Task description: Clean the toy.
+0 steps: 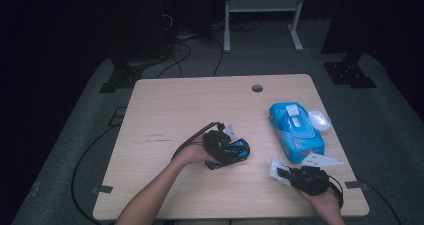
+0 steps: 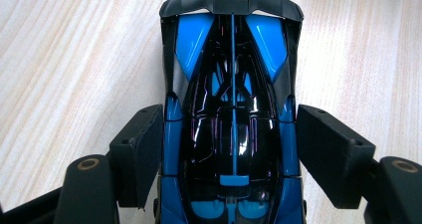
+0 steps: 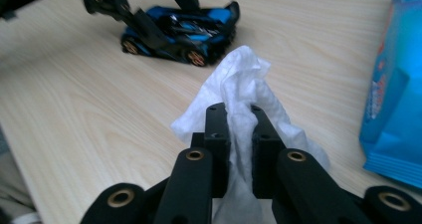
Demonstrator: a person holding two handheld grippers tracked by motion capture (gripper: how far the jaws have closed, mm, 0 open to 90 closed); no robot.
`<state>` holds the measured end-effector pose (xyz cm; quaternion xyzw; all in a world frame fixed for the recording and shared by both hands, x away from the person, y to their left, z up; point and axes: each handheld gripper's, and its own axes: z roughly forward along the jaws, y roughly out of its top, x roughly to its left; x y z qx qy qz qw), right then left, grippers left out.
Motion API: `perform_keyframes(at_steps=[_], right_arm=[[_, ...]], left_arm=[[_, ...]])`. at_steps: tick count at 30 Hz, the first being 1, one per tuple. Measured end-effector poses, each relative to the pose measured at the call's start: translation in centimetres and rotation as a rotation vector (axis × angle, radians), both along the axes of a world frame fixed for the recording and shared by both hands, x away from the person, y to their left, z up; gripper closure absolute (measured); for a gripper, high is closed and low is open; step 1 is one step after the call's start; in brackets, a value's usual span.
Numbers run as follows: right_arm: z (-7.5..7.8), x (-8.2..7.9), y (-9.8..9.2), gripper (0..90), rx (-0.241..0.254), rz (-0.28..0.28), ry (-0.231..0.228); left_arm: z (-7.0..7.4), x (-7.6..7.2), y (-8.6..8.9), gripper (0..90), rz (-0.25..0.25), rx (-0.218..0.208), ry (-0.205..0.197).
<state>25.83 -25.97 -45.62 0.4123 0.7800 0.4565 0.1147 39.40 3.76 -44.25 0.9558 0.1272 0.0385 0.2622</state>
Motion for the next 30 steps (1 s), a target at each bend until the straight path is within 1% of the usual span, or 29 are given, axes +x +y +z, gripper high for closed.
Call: perform_keyframes(at_steps=[2,3,5,6,8,9,10,11,13,15,17,20,22,23,27,30], right_arm=[[-0.3,0.2,-0.1,74.9,-0.008,-0.014,0.016],[-0.4,0.3,-0.2,73.0,-0.012,-0.017,0.019],[-0.6,0.5,-0.3,66.4,-0.026,-0.03,0.029],[-0.7,0.6,-0.3,64.4,-0.027,-0.036,0.035],[-0.8,0.6,-0.4,60.3,-0.032,-0.042,0.037],[-0.8,0.6,-0.5,58.6,-0.033,-0.046,0.037],[-0.8,0.7,-0.6,56.3,-0.029,-0.048,0.032],[-0.7,0.7,-0.7,55.0,-0.026,-0.049,0.035],[-0.7,0.6,-0.9,51.7,-0.021,-0.052,0.029],[-0.6,0.6,-1.0,49.2,-0.007,-0.051,0.029],[-0.3,0.4,-1.1,47.0,0.007,-0.049,0.011],[0.2,0.3,-1.3,43.9,0.013,-0.05,-0.014],[0.4,0.3,-1.6,42.0,0.02,-0.053,-0.021],[0.4,0.3,-1.8,41.3,0.024,-0.057,-0.019],[0.4,0.4,-2.3,40.2,0.041,-0.064,-0.02],[0.6,0.3,-2.5,39.8,0.04,-0.067,-0.025]], left_arm=[[0.0,0.0,0.1,28.7,0.002,-0.002,0.004],[0.0,0.0,0.3,28.6,0.0,-0.007,0.007],[-0.1,0.0,0.5,28.5,0.007,-0.025,0.011],[-0.1,0.0,0.6,28.3,0.004,-0.024,0.01],[-0.2,-0.1,0.8,27.7,0.008,-0.041,0.009],[-0.1,-0.2,0.9,27.2,0.016,-0.056,0.011],[0.0,-0.2,1.0,26.3,0.013,-0.064,0.007],[0.2,-0.3,1.1,25.6,0.019,-0.084,0.006],[0.5,-0.4,1.3,24.2,0.026,-0.104,0.0],[0.9,-0.5,1.6,22.3,0.025,-0.115,-0.014],[1.3,-0.6,1.9,20.8,0.029,-0.125,-0.023],[1.6,-0.8,2.5,19.6,0.042,-0.15,-0.034],[1.8,-0.9,2.9,18.8,0.05,-0.163,-0.037],[1.8,-1.1,3.1,18.6,0.053,-0.168,-0.046],[2.1,-1.4,4.0,17.4,0.066,-0.192,-0.057],[2.4,-1.6,4.6,16.6,0.077,-0.205,-0.064]])
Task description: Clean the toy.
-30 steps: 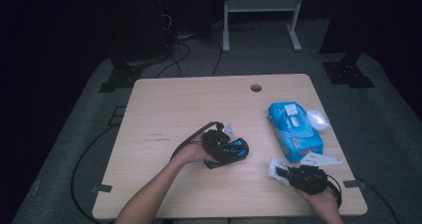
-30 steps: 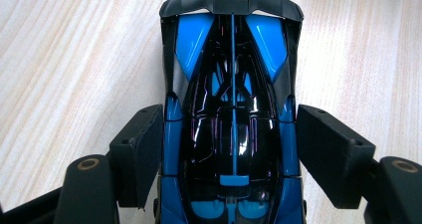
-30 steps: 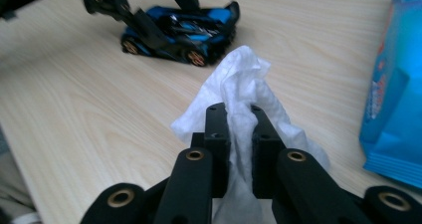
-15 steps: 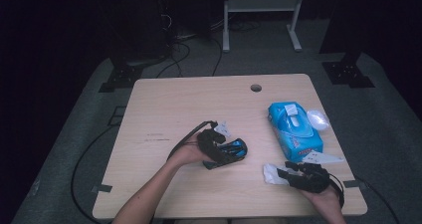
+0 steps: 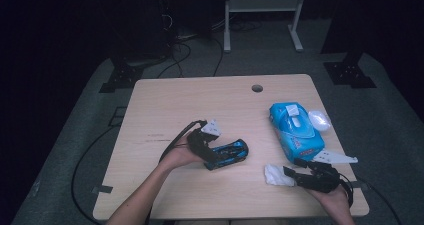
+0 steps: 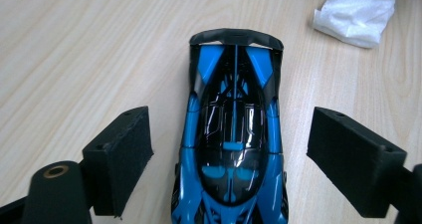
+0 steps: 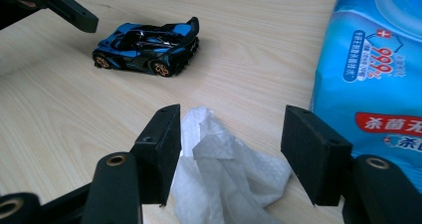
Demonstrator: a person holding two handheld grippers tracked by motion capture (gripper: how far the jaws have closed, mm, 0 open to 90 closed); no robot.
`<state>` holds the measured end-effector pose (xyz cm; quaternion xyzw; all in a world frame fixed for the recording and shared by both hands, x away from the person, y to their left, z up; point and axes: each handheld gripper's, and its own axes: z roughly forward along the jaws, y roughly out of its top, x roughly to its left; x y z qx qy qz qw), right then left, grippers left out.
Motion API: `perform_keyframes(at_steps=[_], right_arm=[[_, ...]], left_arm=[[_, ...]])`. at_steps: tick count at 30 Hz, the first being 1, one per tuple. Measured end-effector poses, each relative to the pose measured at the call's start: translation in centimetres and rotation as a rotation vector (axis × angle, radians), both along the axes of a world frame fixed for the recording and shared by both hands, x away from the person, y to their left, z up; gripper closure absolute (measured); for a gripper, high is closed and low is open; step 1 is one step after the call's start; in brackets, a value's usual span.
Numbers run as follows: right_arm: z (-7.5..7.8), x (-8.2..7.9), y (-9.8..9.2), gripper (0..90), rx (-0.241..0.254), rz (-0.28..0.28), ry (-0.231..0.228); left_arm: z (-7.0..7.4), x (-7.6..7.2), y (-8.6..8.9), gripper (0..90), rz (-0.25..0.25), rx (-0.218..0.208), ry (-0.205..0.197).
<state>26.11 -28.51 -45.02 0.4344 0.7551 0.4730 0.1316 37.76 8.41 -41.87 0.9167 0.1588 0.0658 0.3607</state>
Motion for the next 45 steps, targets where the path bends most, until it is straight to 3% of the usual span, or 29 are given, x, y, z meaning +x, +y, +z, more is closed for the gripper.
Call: perform_keyframes(at_steps=[3,17,45], right_arm=[[0.1,-0.2,-0.3,39.1,0.003,-0.002,-0.009],[0.1,-0.2,-0.7,37.9,0.01,-0.009,-0.01],[-0.3,-0.2,-0.6,36.9,0.023,-0.011,-0.001]], left_arm=[[0.2,-0.4,0.8,16.2,0.011,-0.027,-0.002],[0.1,-1.7,3.4,13.5,0.043,-0.037,-0.023],[-1.2,-3.8,6.9,10.9,0.109,-0.073,-0.046]])
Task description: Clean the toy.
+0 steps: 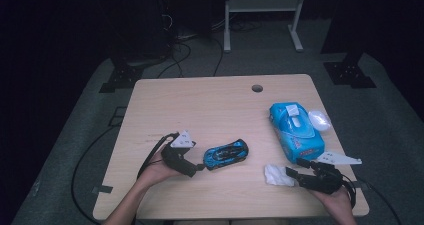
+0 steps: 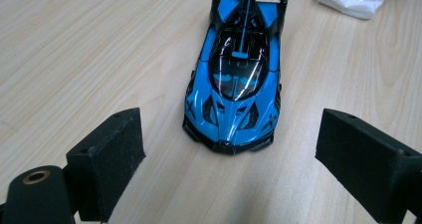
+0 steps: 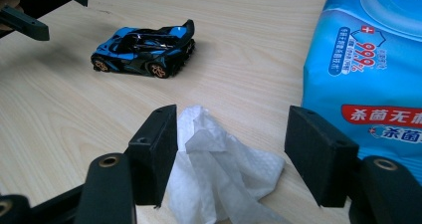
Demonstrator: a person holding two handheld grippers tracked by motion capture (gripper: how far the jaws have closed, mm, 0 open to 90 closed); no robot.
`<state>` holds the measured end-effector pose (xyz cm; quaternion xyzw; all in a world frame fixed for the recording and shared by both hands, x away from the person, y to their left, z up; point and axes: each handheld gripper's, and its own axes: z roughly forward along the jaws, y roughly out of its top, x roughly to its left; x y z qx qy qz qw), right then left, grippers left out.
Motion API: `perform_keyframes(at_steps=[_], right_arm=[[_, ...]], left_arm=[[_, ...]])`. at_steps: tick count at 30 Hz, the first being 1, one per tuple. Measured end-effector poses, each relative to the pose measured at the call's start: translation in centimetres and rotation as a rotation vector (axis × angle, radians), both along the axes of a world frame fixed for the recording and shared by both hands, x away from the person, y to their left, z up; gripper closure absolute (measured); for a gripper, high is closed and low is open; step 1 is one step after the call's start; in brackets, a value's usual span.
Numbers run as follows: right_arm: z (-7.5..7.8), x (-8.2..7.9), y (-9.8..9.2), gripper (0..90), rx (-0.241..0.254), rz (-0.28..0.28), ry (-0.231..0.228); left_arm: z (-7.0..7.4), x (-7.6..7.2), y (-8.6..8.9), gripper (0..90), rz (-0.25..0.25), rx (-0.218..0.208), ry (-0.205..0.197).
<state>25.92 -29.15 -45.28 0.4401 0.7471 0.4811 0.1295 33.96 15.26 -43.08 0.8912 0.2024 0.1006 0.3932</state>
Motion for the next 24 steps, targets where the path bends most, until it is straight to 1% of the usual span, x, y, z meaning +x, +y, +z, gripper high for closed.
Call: perform_keyframes(at_steps=[3,4,6,8,9,10,11,12,13,15,17,21,24], right_arm=[[0.0,0.0,0.0,36.9,-0.001,0.002,-0.002],[0.0,0.0,0.0,36.9,-0.001,0.003,-0.002],[0.0,0.0,0.1,36.8,0.0,0.002,0.002],[0.0,0.0,0.1,36.8,0.001,0.003,0.003],[-0.1,-0.1,0.1,36.8,0.001,0.002,0.003],[-0.1,-0.1,0.0,36.8,0.001,0.003,0.002],[-0.1,-0.1,0.0,36.8,0.001,0.003,0.002],[-0.1,-0.1,0.0,36.7,0.001,0.003,0.003],[-0.1,-0.1,0.0,36.7,0.001,0.003,0.002],[-0.1,-0.1,0.1,36.7,0.0,0.005,0.002],[-0.1,0.0,0.1,36.8,-0.001,0.006,0.003],[-0.1,-0.1,0.2,36.8,-0.004,0.009,0.001],[-0.1,-0.1,0.3,36.7,-0.002,0.008,0.0]], left_arm=[[0.0,-0.2,0.3,10.9,0.008,-0.006,-0.003],[-0.1,-0.3,0.4,10.9,0.012,-0.014,-0.004],[-0.1,-0.3,0.5,10.9,0.011,-0.009,-0.006],[-0.3,-0.5,0.8,10.9,0.022,-0.018,-0.005],[-0.3,-0.5,0.9,10.9,0.021,-0.01,-0.006],[-0.4,-0.5,1.1,10.9,0.031,-0.019,-0.007],[-0.4,-0.5,1.2,10.9,0.029,-0.013,-0.007],[-0.6,-0.7,1.3,10.9,0.038,-0.021,-0.005],[-0.6,-0.7,1.5,10.9,0.037,-0.018,-0.006],[-0.8,-0.9,1.7,10.8,0.041,-0.017,-0.003],[-0.9,-1.1,2.0,10.7,0.051,-0.026,0.001],[-1.1,-1.4,2.5,10.6,0.062,-0.032,-0.004],[-1.2,-1.5,2.9,10.6,0.067,-0.037,0.005]])
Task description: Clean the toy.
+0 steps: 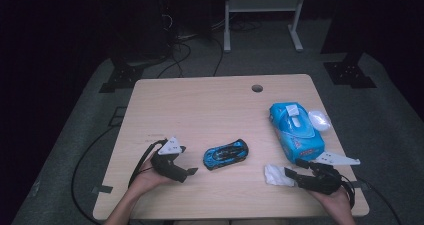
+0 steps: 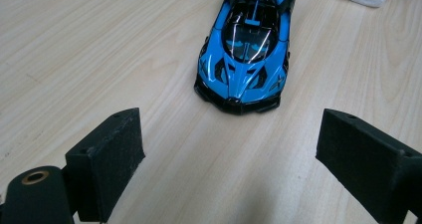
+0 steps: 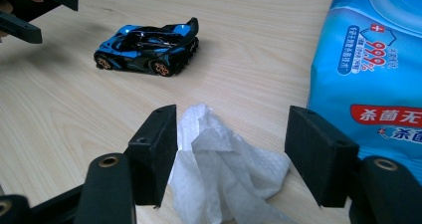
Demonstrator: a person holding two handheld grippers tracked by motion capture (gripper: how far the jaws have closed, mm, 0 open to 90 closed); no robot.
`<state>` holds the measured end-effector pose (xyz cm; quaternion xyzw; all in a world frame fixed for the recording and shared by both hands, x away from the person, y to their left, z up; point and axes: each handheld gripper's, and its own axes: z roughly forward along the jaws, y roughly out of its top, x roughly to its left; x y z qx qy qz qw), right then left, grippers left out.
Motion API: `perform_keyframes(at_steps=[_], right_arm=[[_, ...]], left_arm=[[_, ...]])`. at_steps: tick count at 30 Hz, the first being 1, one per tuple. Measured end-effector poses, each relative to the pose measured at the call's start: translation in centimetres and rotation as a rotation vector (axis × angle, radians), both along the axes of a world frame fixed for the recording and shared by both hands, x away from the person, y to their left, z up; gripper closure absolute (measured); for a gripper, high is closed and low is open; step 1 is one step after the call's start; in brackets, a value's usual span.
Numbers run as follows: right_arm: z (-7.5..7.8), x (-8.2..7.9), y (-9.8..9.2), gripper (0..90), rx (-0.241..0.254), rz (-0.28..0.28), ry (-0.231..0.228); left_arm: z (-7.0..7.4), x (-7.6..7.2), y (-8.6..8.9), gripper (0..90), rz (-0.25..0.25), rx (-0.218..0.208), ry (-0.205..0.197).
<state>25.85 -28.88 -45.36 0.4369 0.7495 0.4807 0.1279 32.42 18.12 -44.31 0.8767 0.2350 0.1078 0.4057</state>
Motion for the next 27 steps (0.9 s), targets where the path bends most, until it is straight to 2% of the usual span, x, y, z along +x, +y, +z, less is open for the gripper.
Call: perform_keyframes(at_steps=[6,16,23,27], right_arm=[[0.0,-0.1,0.0,36.4,0.003,-0.002,0.001],[-0.1,-0.2,-0.1,36.2,0.004,0.0,0.0],[-0.2,-0.2,0.0,35.9,0.007,-0.001,-0.001],[-0.3,-0.2,0.0,35.1,0.007,-0.003,-0.008]], left_arm=[[-0.3,-0.2,0.4,10.3,0.007,-0.002,0.009],[-0.5,-0.9,0.6,10.2,0.016,-0.002,0.001],[-1.3,-1.5,1.1,10.2,0.023,0.021,0.009],[-1.5,-1.6,1.1,9.8,0.029,0.015,0.007]])
